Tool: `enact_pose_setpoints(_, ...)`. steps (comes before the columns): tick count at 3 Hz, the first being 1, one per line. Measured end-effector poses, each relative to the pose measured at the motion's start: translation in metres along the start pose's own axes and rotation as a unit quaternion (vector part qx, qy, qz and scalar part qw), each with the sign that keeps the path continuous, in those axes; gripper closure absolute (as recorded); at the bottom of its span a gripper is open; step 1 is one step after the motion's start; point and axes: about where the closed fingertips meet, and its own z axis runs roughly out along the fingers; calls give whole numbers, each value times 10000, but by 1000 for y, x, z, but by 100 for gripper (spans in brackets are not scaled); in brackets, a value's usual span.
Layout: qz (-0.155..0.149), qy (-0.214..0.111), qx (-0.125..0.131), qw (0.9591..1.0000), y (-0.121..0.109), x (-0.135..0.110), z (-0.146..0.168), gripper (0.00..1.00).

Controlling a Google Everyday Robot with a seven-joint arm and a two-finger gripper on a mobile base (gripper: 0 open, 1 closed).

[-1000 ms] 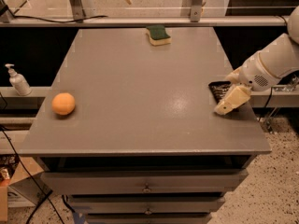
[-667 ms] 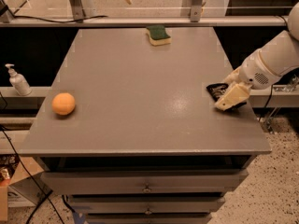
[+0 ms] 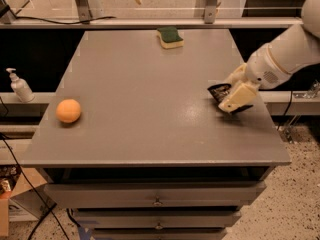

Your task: Move rxbar chocolate near orange

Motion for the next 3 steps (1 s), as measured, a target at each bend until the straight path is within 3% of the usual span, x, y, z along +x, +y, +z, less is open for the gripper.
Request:
enact_pose_setpoints(1,-740,-468,62,9961,8,-65,-14,100)
enact_pose_setpoints(2,-1325,-1112,64,9849,17,-126,-31,100)
enact_pose_setpoints(3,-1400,-1222,52,9826,20,-135,-34,100)
